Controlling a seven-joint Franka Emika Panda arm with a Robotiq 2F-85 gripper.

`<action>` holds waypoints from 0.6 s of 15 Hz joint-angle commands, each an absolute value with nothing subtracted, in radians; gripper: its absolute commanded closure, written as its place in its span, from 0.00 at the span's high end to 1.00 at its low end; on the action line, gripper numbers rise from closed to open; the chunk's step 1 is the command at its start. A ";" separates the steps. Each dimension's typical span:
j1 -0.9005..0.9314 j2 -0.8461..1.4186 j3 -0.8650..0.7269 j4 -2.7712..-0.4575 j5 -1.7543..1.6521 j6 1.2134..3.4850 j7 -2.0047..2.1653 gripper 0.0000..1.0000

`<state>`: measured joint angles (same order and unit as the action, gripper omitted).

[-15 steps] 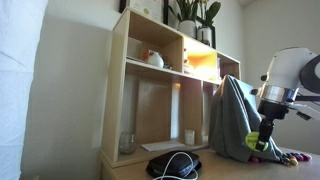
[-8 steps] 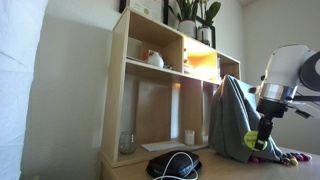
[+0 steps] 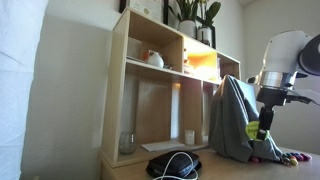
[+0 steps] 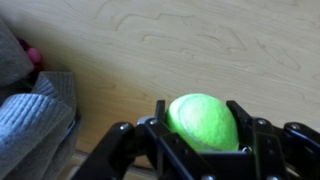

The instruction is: Lift up the object and put it down

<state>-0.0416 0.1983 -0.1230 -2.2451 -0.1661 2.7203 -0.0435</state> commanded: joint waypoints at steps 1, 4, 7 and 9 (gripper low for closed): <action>-0.028 0.104 -0.129 -2.292 -0.226 2.681 0.023 0.37; -0.038 0.060 -0.122 -2.328 -0.243 2.700 0.025 0.37; -0.048 0.011 -0.121 -2.380 -0.259 2.732 0.025 0.37; -0.053 -0.025 -0.120 -2.417 -0.282 2.750 0.034 0.37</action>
